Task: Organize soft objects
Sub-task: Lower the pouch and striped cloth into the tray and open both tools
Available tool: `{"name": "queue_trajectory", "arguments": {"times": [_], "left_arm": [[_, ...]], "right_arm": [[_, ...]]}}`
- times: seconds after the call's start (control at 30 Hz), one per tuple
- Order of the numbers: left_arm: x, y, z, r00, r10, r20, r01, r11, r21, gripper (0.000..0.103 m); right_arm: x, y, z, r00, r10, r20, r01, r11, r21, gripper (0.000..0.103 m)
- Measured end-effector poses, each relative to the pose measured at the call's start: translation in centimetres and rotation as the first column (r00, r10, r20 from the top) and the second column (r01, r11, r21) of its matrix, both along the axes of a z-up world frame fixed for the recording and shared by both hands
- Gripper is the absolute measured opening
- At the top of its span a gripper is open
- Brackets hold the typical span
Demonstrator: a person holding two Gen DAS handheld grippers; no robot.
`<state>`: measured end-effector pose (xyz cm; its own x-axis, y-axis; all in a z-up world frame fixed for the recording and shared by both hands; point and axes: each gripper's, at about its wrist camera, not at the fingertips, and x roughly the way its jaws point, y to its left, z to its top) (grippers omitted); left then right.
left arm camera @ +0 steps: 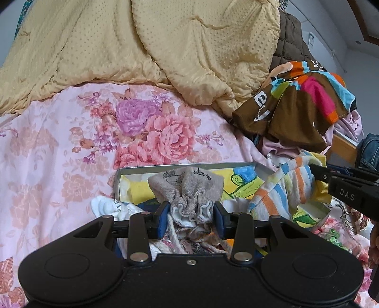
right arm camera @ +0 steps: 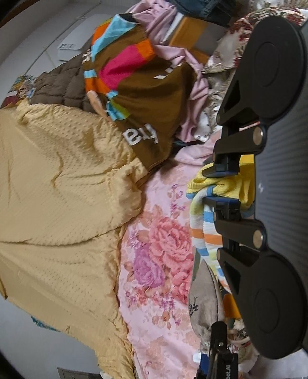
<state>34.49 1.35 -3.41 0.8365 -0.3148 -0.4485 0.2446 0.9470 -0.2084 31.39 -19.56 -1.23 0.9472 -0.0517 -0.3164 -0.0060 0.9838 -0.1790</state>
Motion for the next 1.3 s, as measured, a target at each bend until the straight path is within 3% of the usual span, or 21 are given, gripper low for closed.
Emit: {"name": "queue_trajectory", "arguments": {"times": [0.3, 0.6, 0.83, 1.07, 1.3], "left_arm": [[0.1, -0.3, -0.4, 1.0, -0.012, -0.01, 0.012, 1.0, 0.012, 0.042], [0.1, 0.0, -0.5, 1.0, -0.003, -0.019, 0.003, 1.0, -0.016, 0.042], [-0.1, -0.1, -0.5, 1.0, -0.003, -0.02, 0.002, 1.0, -0.011, 0.043], [-0.8, -0.9, -0.2, 1.0, 0.012, -0.019, -0.012, 1.0, 0.006, 0.062], [-2.1, -0.8, 0.6, 0.999, 0.031, -0.017, -0.032, 0.999, -0.016, 0.074]], "right_arm": [[0.6, -0.1, -1.6, 0.995, -0.004, -0.099, 0.006, 1.0, 0.02, 0.02], [0.6, 0.7, -2.7, 0.99, 0.026, -0.137, -0.025, 1.0, 0.009, 0.027], [0.5, 0.2, -2.6, 0.991, 0.016, -0.136, -0.011, 0.999, 0.035, 0.044], [0.9, -0.6, -2.2, 0.987, -0.017, -0.159, 0.034, 0.993, 0.111, 0.057], [0.6, -1.2, -1.4, 0.987, -0.014, -0.159, 0.038, 0.988, 0.15, 0.083]]}}
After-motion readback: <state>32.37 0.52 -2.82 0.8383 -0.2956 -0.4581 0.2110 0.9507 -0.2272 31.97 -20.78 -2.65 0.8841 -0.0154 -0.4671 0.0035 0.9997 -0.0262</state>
